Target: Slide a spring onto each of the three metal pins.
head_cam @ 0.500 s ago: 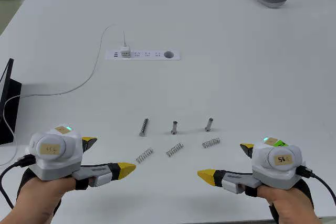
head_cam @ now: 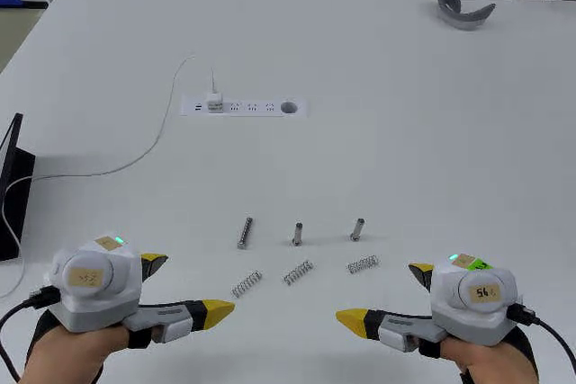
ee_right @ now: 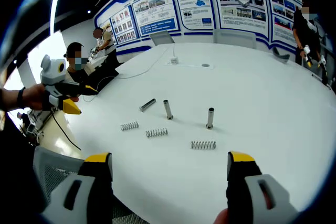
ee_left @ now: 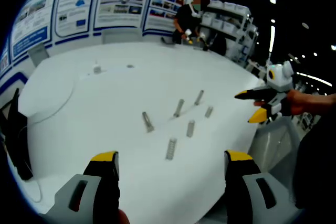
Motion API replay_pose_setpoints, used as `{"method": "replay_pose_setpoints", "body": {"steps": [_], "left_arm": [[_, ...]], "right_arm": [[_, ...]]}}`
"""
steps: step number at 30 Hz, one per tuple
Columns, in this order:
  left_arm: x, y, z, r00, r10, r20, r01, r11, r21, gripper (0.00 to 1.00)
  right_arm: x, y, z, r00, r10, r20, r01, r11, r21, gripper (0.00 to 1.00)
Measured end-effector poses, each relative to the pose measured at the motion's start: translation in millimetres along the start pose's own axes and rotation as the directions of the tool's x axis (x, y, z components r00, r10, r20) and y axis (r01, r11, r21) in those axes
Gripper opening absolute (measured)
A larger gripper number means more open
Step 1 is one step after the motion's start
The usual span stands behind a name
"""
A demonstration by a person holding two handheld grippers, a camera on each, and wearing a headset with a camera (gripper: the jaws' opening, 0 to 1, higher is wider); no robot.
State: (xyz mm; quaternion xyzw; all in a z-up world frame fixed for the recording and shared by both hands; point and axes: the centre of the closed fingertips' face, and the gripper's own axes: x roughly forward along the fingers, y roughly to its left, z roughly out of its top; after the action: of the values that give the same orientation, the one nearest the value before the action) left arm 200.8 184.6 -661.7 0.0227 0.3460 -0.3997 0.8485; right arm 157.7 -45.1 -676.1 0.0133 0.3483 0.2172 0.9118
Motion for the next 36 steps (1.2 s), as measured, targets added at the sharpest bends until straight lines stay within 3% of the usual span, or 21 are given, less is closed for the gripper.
{"method": "replay_pose_setpoints", "body": {"steps": [16, 36], "left_arm": [[5.4, 0.3, 4.3, 1.0000, -0.005, -0.001, 0.005, 1.000, 0.003, 0.85], [30.7, 5.3, 10.7, 0.9999, -0.015, -0.006, 0.015, 0.999, -0.030, 0.82]], "right_arm": [[-0.1, 0.3, -1.0, 1.0000, 0.002, -0.005, -0.002, 1.000, -0.002, 0.92], [1.4, 0.9, -7.1, 0.9997, 0.002, -0.025, -0.002, 1.000, 0.001, 0.91]]}}
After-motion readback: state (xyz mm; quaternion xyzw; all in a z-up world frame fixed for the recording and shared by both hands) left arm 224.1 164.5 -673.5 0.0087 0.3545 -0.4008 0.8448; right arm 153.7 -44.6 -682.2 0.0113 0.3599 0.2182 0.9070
